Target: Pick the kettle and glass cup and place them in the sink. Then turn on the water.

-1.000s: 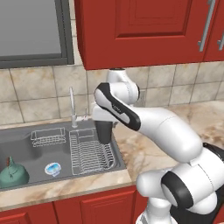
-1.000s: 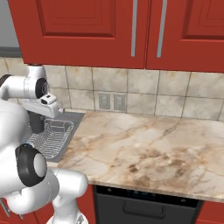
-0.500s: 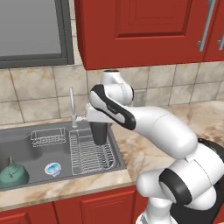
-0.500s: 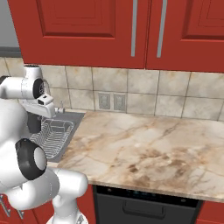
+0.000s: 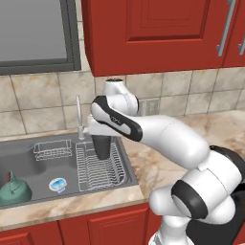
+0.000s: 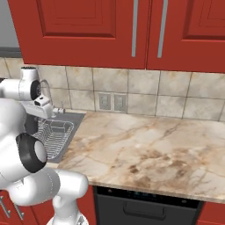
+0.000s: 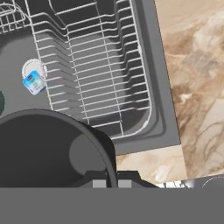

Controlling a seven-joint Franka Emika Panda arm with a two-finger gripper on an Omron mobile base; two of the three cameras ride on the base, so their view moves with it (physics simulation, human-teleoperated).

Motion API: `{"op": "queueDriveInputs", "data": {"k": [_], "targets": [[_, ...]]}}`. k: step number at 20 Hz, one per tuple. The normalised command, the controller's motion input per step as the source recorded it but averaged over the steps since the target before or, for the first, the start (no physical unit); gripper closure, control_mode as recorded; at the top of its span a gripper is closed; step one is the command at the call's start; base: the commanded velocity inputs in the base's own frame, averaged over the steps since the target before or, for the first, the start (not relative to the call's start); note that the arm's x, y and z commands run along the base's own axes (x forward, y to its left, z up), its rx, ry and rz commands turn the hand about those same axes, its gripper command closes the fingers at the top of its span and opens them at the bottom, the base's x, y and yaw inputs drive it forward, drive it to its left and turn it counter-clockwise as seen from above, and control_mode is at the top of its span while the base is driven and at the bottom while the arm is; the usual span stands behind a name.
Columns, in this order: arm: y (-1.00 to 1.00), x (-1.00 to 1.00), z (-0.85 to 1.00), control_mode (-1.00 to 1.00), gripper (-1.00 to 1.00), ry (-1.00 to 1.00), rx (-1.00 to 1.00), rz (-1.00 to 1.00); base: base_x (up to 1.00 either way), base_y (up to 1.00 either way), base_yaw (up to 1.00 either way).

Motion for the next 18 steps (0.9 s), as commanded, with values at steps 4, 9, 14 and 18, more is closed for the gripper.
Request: {"op": "queueDriveInputs", "data": {"k": [4,9,14,18], "targets": [[0.27,0.12,-0.08,-1.00,1.00,0.00,0.00,0.00,0.00,0.00,0.00],[0.30,0.10,-0.05,-1.00,1.00,0.00,0.00,0.00,0.00,0.00,0.00],[0.38,0.04,-0.01,-1.00,1.00,0.02,0.00,0.00,0.00,0.00,0.00],[0.36,0.00,-0.03,-1.00,1.00,0.02,0.00,0.00,0.00,0.00,0.00]]}}
